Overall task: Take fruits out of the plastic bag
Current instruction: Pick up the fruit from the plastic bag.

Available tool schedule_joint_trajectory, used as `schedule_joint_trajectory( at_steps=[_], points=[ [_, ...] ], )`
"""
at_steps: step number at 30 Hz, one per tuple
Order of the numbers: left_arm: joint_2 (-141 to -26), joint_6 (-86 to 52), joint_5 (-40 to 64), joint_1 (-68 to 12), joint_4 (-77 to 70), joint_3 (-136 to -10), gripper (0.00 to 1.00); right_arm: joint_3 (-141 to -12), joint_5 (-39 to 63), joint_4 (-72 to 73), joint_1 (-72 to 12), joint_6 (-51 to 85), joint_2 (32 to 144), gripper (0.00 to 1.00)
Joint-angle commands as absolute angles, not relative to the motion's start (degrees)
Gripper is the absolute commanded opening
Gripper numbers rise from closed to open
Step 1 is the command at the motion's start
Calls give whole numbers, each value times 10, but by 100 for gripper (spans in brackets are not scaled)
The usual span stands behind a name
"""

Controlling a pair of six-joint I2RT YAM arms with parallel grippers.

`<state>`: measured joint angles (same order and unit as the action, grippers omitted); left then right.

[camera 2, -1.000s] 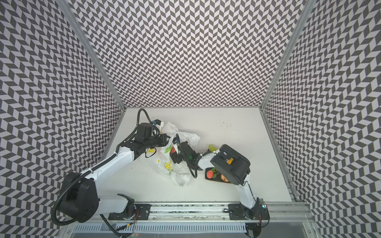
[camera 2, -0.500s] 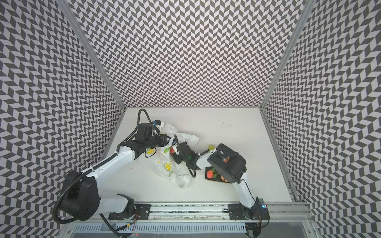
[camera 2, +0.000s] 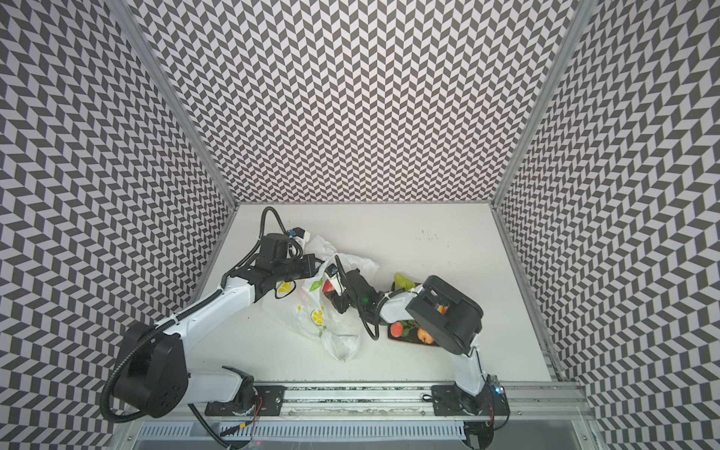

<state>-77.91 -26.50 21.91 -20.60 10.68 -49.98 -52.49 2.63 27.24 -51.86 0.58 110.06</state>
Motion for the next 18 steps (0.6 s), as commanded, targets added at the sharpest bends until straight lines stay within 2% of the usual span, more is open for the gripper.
schedule_joint_trajectory(
  at_steps=[1, 18],
  points=[
    [-784, -277, 215, -203, 86, -495, 0, -504, 40, 283, -526, 4, 1059, 36],
    [-780, -304, 182, -188, 65, -494, 0, -394, 36, 101, -538, 72, 860, 35]
  ],
)
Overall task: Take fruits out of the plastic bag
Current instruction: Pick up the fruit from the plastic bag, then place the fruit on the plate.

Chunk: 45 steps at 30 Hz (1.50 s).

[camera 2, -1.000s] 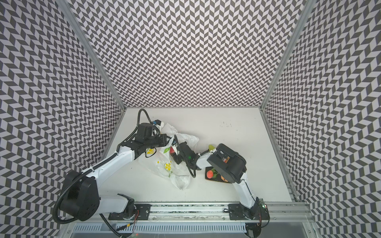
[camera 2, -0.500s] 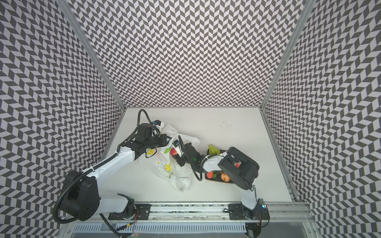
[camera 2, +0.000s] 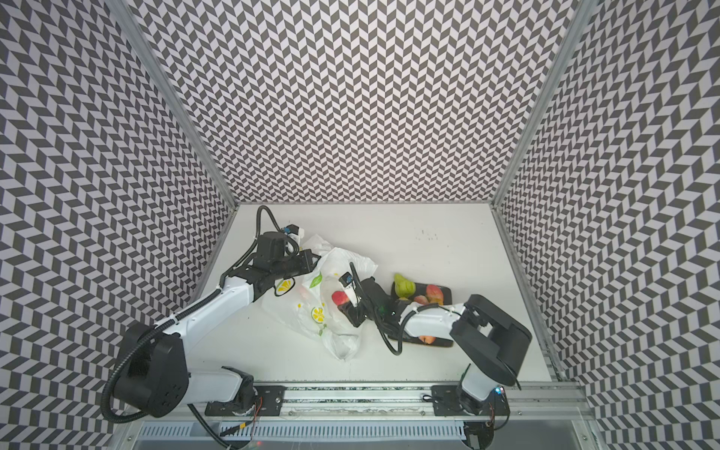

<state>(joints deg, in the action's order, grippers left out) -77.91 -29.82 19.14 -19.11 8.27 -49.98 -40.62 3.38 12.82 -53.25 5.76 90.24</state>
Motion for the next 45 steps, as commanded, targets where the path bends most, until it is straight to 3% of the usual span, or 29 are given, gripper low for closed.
schedule_joint_trajectory(
  at_steps=[1, 9, 22, 30, 45],
  points=[
    [-780, -304, 182, -187, 66, -494, 0, -389, 38, 84, -539, 75, 840, 35],
    [-784, -300, 183, -186, 61, -492, 0, -384, 18, -76, -539, 133, 692, 36],
    [-784, -299, 188, -185, 55, -490, 0, -451, -129, -342, -510, 285, 553, 32],
    [-780, -300, 189, -185, 54, -485, 0, -486, -125, -397, -404, 243, 597, 32],
    [-776, -299, 190, -185, 55, -483, 0, -476, -164, -405, -388, 270, 651, 31]
  ],
)
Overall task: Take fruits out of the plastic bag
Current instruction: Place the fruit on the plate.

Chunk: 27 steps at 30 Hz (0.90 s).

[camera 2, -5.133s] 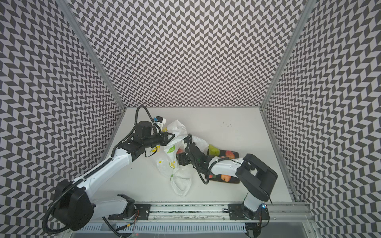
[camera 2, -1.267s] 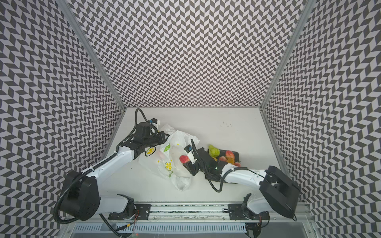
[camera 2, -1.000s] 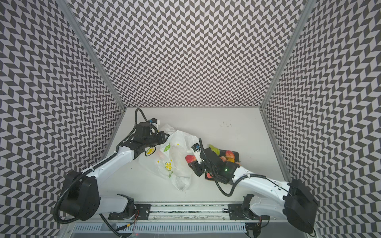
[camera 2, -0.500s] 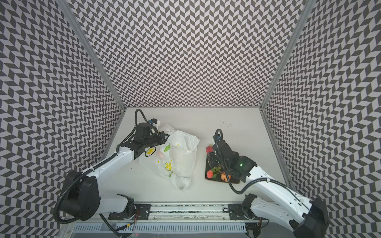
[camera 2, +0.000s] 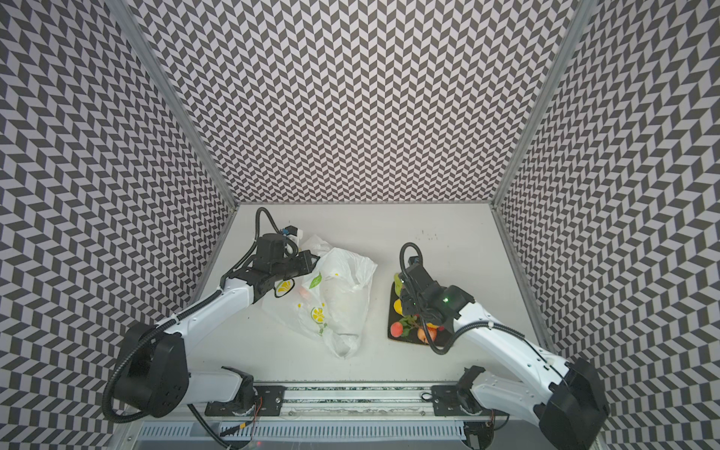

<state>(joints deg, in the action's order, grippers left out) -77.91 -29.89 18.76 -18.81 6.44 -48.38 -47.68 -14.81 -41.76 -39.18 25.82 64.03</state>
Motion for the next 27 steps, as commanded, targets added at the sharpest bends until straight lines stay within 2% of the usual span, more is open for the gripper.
schedule_joint_trajectory(
  at_steps=[1, 19, 27],
  points=[
    [-776, -299, 191, -185, 55, -483, 0, -475, -164, -404, -388, 270, 655, 31],
    [-767, -298, 188, -185, 57, -478, 0, -469, -161, -392, -385, 273, 714, 32],
    [-766, -297, 188, -184, 58, -479, 0, -464, -173, -384, -384, 274, 724, 43]
  ],
)
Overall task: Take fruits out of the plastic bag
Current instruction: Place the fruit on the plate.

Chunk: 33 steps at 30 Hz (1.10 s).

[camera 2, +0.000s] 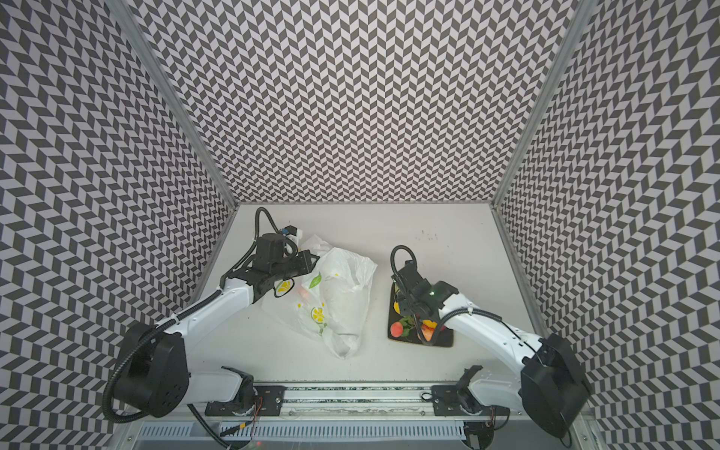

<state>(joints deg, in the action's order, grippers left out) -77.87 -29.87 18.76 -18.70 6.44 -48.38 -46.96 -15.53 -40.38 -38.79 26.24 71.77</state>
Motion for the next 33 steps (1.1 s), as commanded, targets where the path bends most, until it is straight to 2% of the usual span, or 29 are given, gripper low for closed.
schedule_joint_trajectory(
  at_steps=[1, 12, 26, 33],
  points=[
    [-766, -297, 188, -184, 58, -479, 0, -464, -174, -383, -384, 274, 725, 44],
    [-766, -296, 189, -181, 58, -478, 0, -464, -188, -381, -384, 275, 729, 62],
    [-764, -296, 189, -179, 59, -480, 0, -479, -182, -393, -383, 274, 690, 73],
    [-763, -295, 190, -178, 63, -481, 0, -506, -158, -389, -383, 253, 649, 75]
  ],
)
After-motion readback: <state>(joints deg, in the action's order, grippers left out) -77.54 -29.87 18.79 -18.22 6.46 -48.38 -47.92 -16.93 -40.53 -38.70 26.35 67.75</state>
